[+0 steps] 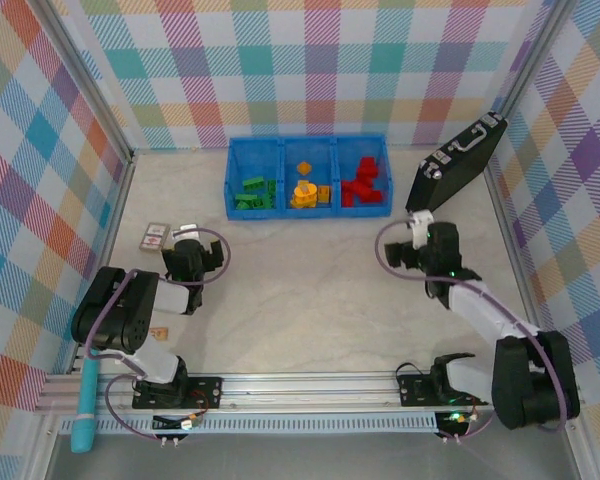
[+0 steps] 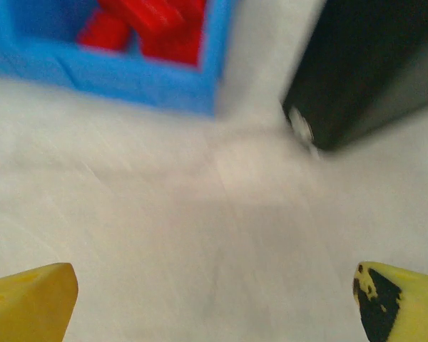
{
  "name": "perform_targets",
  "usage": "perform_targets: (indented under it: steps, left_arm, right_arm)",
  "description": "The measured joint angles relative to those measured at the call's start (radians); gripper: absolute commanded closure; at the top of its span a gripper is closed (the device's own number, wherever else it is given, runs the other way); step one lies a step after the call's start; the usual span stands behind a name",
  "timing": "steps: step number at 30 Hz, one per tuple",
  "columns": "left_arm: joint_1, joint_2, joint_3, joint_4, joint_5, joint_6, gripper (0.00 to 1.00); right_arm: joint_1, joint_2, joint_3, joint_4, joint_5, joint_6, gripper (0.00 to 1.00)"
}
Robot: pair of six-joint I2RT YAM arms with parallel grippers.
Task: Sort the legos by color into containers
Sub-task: Reset both arms
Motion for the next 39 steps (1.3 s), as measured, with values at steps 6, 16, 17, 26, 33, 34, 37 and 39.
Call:
perform_targets:
  steps: [6,16,17,26,33,34,37,39]
  left_arm:
    - [0.013,-0.003,0.01,0.027,0.036,0.0,0.0]
    - [0.011,-0.003,0.01,0.027,0.041,0.001,0.0]
    - [0.011,-0.003,0.01,0.027,0.041,0.001,0.0]
    - [0.011,-0.003,0.012,0.027,0.041,0.001,0.0]
    - [0.011,-0.003,0.012,0.027,0.041,0.001,0.0]
    - [0.011,-0.003,0.012,0.027,0.041,0.001,0.0]
    - [0.011,-0.003,0.013,0.026,0.041,0.001,0.0]
    - [0.011,-0.003,0.014,0.026,0.041,0.001,0.0]
  right_arm:
    - [-0.029,0.04,-0.175,0.293,0.0,0.032,0.01]
    - [-0.12,0.387,-0.042,0.59,-0.075,0.086,0.01]
    - [-0.13,0.39,-0.042,0.591,-0.079,0.091,0.01]
    - [-0.138,0.393,-0.04,0.611,-0.111,0.113,0.01]
    - [-0.138,0.393,-0.04,0.616,-0.114,0.115,0.01]
    - [-0.138,0.393,-0.04,0.616,-0.114,0.115,0.01]
    - [-0.138,0.393,-0.04,0.616,-0.114,0.115,0.01]
    - [-0.138,0.393,-0.04,0.616,-0.114,0.115,0.01]
